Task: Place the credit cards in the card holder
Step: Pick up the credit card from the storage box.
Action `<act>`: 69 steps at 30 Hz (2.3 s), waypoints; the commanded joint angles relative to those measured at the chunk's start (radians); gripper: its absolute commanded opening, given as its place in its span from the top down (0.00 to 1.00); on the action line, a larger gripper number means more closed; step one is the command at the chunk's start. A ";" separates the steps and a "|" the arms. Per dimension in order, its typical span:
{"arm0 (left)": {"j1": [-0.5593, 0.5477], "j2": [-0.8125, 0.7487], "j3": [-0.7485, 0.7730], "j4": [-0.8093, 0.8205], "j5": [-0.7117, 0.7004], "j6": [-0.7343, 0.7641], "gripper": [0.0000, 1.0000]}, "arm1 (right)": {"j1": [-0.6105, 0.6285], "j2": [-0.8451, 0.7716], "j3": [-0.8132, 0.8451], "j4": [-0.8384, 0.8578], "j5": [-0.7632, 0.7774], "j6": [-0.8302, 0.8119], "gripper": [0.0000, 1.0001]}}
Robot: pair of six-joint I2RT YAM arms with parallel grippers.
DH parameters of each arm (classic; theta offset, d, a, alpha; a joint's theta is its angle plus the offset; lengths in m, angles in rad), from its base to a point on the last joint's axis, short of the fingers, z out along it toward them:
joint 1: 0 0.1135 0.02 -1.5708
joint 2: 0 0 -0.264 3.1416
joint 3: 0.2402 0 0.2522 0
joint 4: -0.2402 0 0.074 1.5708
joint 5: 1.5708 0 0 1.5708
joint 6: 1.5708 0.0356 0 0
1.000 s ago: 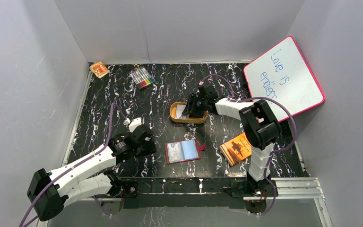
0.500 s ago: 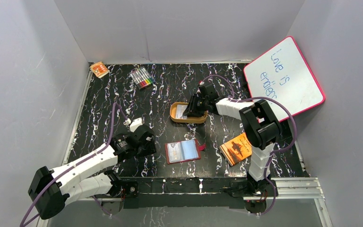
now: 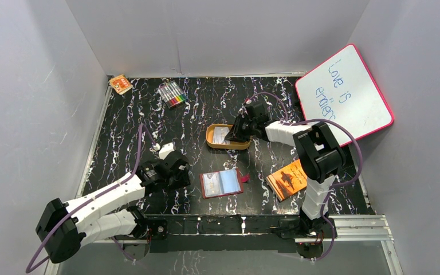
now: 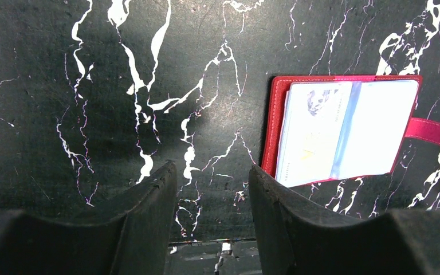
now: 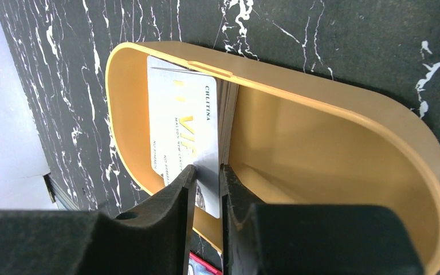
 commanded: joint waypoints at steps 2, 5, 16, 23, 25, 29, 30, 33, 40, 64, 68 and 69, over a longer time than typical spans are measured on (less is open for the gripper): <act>-0.003 0.007 -0.002 0.008 -0.015 0.008 0.53 | -0.012 -0.040 -0.023 0.001 0.012 -0.010 0.76; -0.002 0.011 -0.002 0.013 -0.014 0.010 0.53 | -0.015 -0.049 -0.030 0.000 0.012 -0.009 0.79; -0.002 0.026 -0.004 0.023 -0.006 0.013 0.54 | -0.030 -0.091 -0.066 0.009 0.002 0.001 0.93; -0.002 0.027 -0.011 0.036 0.003 0.008 0.54 | -0.034 -0.098 -0.076 0.016 -0.021 0.007 0.95; -0.003 0.026 -0.013 0.037 0.007 0.007 0.54 | -0.034 -0.091 -0.073 0.021 -0.032 0.008 0.94; -0.002 0.020 -0.016 0.038 0.008 0.006 0.54 | -0.034 -0.078 -0.064 0.037 -0.059 0.023 0.91; -0.003 0.020 -0.016 0.037 0.009 0.006 0.54 | -0.034 -0.073 -0.062 0.043 -0.068 0.028 0.89; -0.003 0.020 -0.018 0.037 0.012 0.005 0.54 | -0.034 -0.057 -0.053 0.054 -0.092 0.040 0.84; -0.002 0.023 -0.021 0.039 0.014 0.004 0.54 | -0.033 -0.022 -0.044 0.081 -0.138 0.064 0.76; -0.003 0.056 0.000 0.041 0.013 0.033 0.54 | -0.034 -0.034 -0.031 0.004 -0.053 0.049 0.72; -0.003 0.061 0.002 0.041 0.013 0.037 0.54 | -0.037 -0.048 -0.042 0.010 -0.049 0.053 0.73; -0.002 0.061 0.004 0.040 0.013 0.038 0.54 | -0.038 -0.049 -0.042 0.010 -0.047 0.055 0.73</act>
